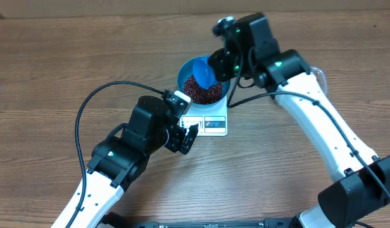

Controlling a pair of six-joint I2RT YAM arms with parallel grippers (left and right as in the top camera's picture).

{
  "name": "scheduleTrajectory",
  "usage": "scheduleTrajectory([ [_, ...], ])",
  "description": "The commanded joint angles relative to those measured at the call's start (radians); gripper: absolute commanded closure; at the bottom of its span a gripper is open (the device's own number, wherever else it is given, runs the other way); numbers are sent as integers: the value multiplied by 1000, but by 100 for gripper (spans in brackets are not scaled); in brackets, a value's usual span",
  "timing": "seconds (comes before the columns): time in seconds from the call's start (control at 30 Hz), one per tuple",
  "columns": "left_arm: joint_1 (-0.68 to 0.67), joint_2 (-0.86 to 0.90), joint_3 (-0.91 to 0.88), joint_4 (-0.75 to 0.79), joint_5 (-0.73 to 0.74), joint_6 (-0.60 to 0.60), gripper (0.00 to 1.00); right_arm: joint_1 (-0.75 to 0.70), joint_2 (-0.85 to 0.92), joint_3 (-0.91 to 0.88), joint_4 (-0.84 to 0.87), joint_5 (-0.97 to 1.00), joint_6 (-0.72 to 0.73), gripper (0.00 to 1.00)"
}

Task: Scoop item into bowl and weigh 150g on scale

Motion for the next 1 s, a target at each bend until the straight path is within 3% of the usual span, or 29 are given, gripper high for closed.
scheduleTrajectory([
  [0.0, 6, -2, 19, 1, 10, 13, 0, -30, -34, 27, 3, -132, 21, 96],
  [0.97, 6, -2, 19, 1, 10, 13, 1, -8, 80, 7, 43, 79, 8, 96],
])
